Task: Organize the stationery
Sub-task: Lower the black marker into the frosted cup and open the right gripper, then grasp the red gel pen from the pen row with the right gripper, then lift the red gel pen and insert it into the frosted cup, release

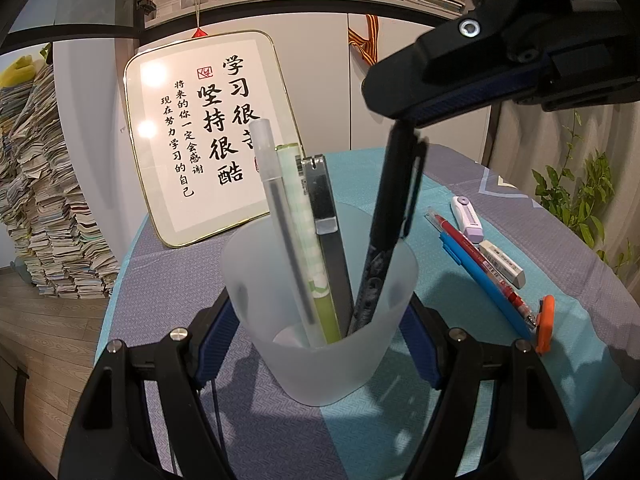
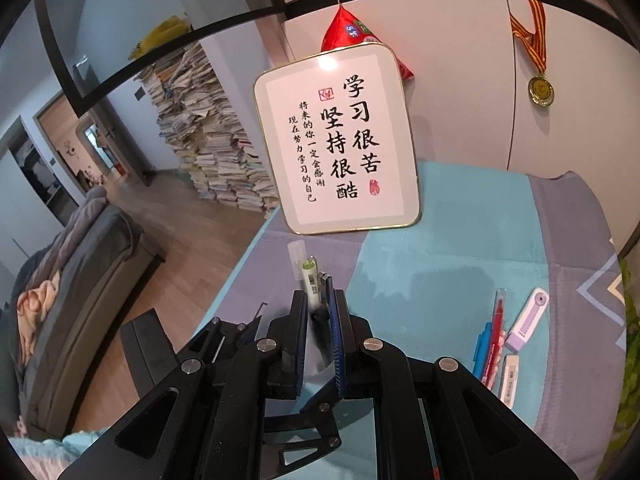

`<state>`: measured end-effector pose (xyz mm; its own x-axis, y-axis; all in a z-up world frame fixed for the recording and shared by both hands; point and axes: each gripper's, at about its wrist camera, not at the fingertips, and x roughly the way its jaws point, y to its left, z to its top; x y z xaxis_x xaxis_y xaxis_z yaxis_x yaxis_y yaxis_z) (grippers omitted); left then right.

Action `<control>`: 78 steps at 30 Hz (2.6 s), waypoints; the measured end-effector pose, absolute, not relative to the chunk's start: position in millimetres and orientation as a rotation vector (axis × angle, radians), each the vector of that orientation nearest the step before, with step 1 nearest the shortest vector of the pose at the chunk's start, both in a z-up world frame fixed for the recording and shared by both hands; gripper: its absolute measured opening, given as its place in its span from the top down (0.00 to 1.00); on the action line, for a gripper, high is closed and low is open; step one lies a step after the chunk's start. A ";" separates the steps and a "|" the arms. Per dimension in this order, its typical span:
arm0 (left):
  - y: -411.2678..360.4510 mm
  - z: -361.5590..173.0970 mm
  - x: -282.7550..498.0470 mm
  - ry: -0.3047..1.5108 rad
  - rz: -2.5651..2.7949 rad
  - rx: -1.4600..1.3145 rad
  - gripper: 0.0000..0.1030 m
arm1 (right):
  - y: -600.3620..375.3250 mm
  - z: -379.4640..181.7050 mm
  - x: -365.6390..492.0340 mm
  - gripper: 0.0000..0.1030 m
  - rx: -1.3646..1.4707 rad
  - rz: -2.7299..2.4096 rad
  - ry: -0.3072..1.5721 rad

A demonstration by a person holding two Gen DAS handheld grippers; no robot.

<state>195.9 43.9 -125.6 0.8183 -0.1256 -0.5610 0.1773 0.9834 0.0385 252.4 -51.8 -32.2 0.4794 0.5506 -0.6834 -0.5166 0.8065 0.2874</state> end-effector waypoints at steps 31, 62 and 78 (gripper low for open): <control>43.4 -125.9 196.1 0.590 -0.161 0.090 0.28 | -146.5 -105.5 325.5 0.88 0.177 0.296 1.051; 47.8 -117.4 187.1 0.531 -0.164 0.072 0.27 | -137.4 -124.4 351.1 0.89 0.132 0.262 1.038; 39.9 -117.5 182.4 0.510 -0.174 0.103 0.28 | -124.0 -22.9 264.9 0.89 0.098 0.391 0.760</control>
<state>182.4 39.9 -117.5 0.8587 -0.1395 -0.4931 0.1905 0.9802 0.0544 264.9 -124.0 -22.9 0.6567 0.3798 -0.6516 -0.3100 0.9235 0.2259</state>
